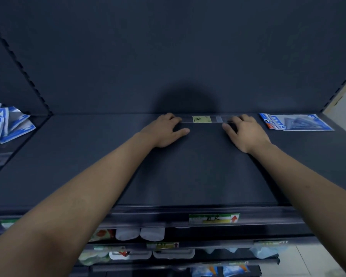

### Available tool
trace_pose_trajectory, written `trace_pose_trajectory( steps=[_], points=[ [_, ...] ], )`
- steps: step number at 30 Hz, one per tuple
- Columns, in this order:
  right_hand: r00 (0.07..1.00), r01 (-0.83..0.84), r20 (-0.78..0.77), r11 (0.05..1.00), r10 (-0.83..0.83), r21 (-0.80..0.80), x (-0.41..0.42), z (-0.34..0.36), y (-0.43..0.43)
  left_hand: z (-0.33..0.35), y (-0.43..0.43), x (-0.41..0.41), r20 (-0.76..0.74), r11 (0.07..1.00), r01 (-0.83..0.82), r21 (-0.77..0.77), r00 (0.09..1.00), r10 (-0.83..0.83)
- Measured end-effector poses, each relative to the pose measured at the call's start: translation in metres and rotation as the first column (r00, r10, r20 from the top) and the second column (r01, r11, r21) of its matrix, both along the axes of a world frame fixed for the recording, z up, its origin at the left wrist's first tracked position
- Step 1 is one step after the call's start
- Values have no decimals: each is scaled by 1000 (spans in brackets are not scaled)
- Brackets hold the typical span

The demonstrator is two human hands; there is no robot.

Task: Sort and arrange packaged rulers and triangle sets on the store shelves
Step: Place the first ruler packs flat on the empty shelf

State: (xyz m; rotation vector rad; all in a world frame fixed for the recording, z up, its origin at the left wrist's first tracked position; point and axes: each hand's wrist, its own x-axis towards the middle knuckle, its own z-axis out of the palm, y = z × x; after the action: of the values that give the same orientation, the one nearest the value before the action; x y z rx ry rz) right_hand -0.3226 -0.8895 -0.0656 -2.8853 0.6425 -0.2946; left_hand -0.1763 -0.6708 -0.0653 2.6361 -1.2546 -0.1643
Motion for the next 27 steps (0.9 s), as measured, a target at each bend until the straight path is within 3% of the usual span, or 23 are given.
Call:
trace_pose_trajectory(
  steps=[3,9,17,23,27],
  points=[
    [1000,-11,6,999,12,-36,0,0,0,0,0,0,24,999,13,40,1000,-14],
    [997,-79,-46,962,70,-262,3,14,13,19,26,7,151,998,16,63,988,-25],
    [982,-171,50,965,184,-199,35,43,97,55,134,24,360,996,-62,66,932,34],
    [948,-285,99,946,302,-152,70,61,208,73,246,32,386,983,-178,-52,904,184],
    [923,-344,155,936,352,-79,86,70,305,73,336,33,365,966,-256,-48,895,255]
  ],
)
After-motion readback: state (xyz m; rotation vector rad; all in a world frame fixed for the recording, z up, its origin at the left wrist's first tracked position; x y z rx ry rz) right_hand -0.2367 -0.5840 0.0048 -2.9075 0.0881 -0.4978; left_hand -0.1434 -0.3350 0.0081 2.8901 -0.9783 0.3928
